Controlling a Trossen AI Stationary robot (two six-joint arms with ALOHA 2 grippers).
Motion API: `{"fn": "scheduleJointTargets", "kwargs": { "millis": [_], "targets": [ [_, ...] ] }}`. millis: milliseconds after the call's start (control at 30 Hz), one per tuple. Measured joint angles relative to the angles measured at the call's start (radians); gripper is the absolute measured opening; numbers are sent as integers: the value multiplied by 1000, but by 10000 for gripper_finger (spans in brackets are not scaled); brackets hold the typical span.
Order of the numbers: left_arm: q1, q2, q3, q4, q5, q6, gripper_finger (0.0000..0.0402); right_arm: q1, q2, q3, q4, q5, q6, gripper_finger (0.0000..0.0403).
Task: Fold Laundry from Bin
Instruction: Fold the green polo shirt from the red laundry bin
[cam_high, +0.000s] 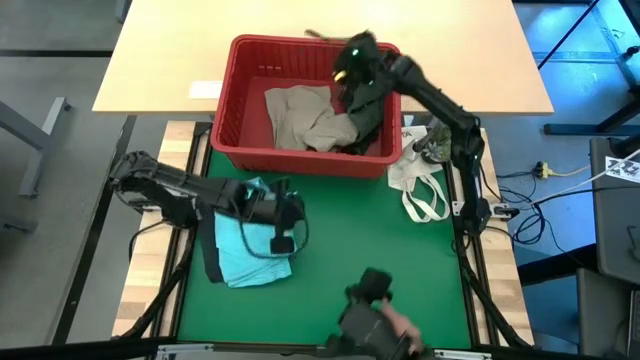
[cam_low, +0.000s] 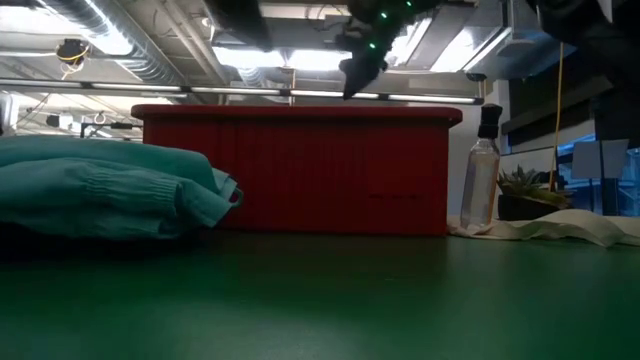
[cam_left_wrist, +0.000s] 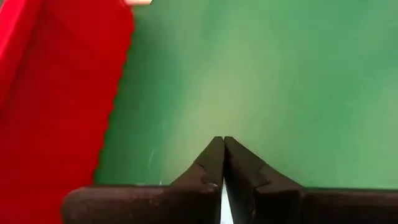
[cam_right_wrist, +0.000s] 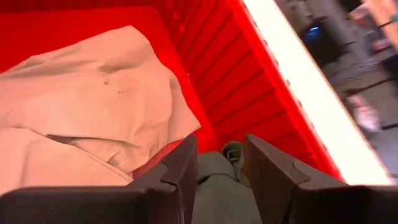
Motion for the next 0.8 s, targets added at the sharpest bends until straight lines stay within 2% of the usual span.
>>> {"fn": "scheduleJointTargets", "kwargs": {
  "millis": [133,233,333,633,733,800],
  "targets": [
    [115,0,0,95,136,170,4,-103,6,0,0,-193,3,131],
    [199,0,0,137,230,261,4,-148,13,0,2,-264,18,131],
    [275,0,0,148,294,321,4,-170,18,0,12,-276,69,131],
    [433,0,0,163,395,377,4,-174,49,0,7,-281,71,132],
    [461,0,0,164,428,393,4,-173,72,0,2,-274,75,148],
    [473,0,0,165,439,396,4,-173,83,0,2,-267,90,172]
  ]
}}
